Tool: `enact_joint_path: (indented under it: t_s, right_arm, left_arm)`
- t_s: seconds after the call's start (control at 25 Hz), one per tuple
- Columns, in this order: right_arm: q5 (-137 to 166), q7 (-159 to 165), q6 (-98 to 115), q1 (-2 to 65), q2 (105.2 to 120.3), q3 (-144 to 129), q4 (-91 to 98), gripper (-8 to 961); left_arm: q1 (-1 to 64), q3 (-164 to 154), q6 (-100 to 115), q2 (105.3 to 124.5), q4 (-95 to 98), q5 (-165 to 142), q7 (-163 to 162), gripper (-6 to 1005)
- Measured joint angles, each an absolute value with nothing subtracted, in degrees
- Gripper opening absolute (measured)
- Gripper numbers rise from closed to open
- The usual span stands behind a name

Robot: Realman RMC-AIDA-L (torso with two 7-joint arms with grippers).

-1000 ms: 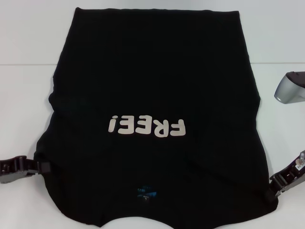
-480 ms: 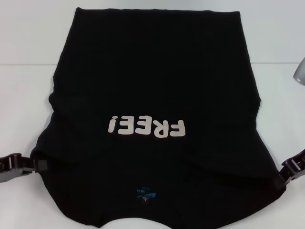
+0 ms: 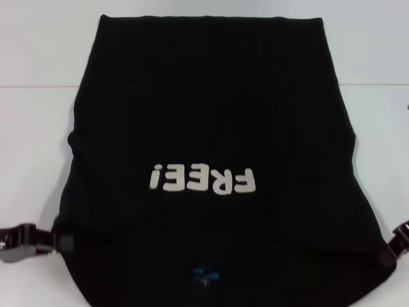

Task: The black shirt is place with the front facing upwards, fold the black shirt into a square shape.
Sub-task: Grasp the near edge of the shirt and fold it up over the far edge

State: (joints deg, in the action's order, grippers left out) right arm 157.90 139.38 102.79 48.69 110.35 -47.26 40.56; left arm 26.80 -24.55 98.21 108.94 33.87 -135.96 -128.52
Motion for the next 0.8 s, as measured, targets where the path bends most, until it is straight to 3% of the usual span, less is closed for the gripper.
enact_joint_path:
  t_s: [0.4, 0.8]
  right_arm:
    - [158.86, 135.46, 110.81, 45.25, 109.51, -48.94, 40.53, 21]
    - [159.76, 131.18, 111.77, 42.67, 111.21, -49.27, 40.07, 22]
  left_arm:
    - [26.97, -27.56, 106.45, 108.64, 31.85, -144.12, -128.28, 13]
    - [28.92, -35.22, 111.39, 110.21, 30.88, -146.23, -127.20, 14]
